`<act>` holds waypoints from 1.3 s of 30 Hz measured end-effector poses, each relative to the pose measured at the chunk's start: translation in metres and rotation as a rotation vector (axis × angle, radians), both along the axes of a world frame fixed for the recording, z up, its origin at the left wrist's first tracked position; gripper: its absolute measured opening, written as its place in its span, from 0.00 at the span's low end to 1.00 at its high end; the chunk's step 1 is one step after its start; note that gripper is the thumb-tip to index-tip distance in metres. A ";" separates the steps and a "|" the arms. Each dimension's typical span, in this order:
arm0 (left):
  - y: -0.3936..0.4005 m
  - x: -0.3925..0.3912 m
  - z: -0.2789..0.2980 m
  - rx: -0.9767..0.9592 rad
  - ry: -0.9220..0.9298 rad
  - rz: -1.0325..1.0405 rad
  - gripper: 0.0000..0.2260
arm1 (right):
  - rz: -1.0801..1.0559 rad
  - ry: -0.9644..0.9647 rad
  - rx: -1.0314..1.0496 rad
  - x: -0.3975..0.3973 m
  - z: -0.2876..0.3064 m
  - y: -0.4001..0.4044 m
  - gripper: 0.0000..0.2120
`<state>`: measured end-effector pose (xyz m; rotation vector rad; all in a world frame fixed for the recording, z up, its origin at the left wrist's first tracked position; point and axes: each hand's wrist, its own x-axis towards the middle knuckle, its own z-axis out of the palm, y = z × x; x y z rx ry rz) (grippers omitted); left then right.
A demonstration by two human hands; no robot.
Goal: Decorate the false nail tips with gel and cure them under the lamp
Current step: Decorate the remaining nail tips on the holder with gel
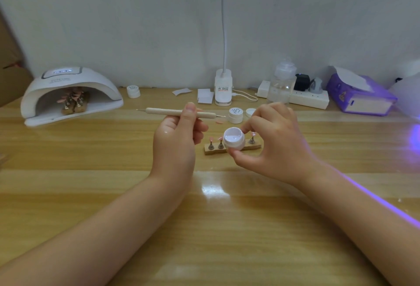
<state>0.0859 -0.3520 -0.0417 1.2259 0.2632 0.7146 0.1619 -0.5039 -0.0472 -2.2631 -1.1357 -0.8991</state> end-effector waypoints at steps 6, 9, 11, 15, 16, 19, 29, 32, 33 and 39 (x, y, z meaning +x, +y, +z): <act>0.007 0.004 -0.004 -0.092 -0.019 -0.013 0.10 | 0.003 0.098 0.078 0.000 0.001 0.000 0.17; 0.010 0.004 -0.005 -0.170 -0.026 -0.037 0.09 | -0.064 0.147 0.158 0.008 0.002 -0.004 0.17; 0.011 0.005 -0.005 -0.213 -0.031 -0.049 0.08 | -0.168 0.168 0.187 0.017 0.000 -0.009 0.16; 0.013 0.006 -0.007 -0.203 -0.054 -0.049 0.07 | -0.377 0.252 0.165 0.037 -0.009 -0.024 0.15; 0.013 0.006 -0.008 -0.193 -0.062 -0.050 0.07 | -0.416 0.293 0.155 0.041 -0.011 -0.027 0.15; 0.013 0.007 -0.012 -0.155 -0.080 -0.052 0.09 | -0.523 0.407 0.057 0.051 -0.018 -0.033 0.16; 0.013 0.009 -0.018 -0.120 -0.060 -0.038 0.12 | -0.598 0.563 -0.105 0.049 -0.018 -0.030 0.19; 0.013 0.009 -0.020 -0.105 -0.061 -0.046 0.12 | -0.517 0.452 0.045 0.042 -0.012 -0.025 0.22; 0.013 0.009 -0.020 -0.099 -0.063 -0.047 0.12 | -0.442 0.371 0.139 0.037 -0.009 -0.022 0.19; 0.012 0.010 -0.021 -0.078 -0.067 -0.042 0.12 | -0.245 0.316 0.123 0.003 -0.006 0.002 0.07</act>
